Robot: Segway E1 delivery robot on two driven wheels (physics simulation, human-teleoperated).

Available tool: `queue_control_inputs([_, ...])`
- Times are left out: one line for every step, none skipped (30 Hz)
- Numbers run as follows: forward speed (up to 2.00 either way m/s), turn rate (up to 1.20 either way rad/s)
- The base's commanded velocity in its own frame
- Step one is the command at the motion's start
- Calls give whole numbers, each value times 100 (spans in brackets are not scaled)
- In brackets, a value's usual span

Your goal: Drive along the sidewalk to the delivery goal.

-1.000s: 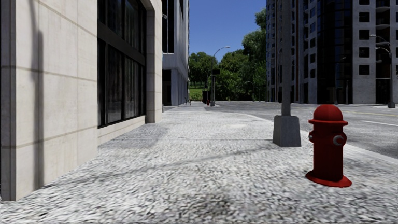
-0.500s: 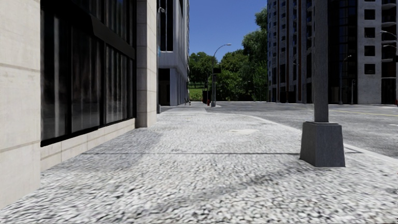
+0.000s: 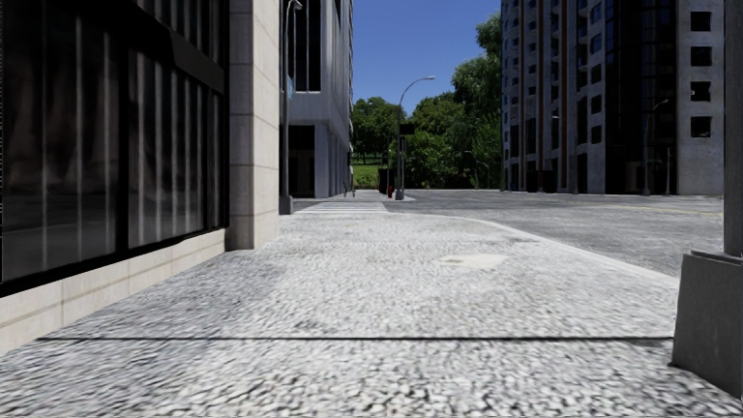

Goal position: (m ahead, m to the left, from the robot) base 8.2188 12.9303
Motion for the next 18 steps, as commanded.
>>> queue_control_inputs([200,0])
queue_control_inputs([200,0])
queue_control_inputs([200,0])
queue_control_inputs([200,0])
queue_control_inputs([200,0])
queue_control_inputs([200,0])
queue_control_inputs([200,0])
queue_control_inputs([200,0])
queue_control_inputs([200,0])
queue_control_inputs([200,0])
queue_control_inputs([200,0])
queue_control_inputs([200,0])
queue_control_inputs([200,0])
queue_control_inputs([200,0])
queue_control_inputs([200,0])
queue_control_inputs([200,0])
queue_control_inputs([200,0])
queue_control_inputs([200,0])
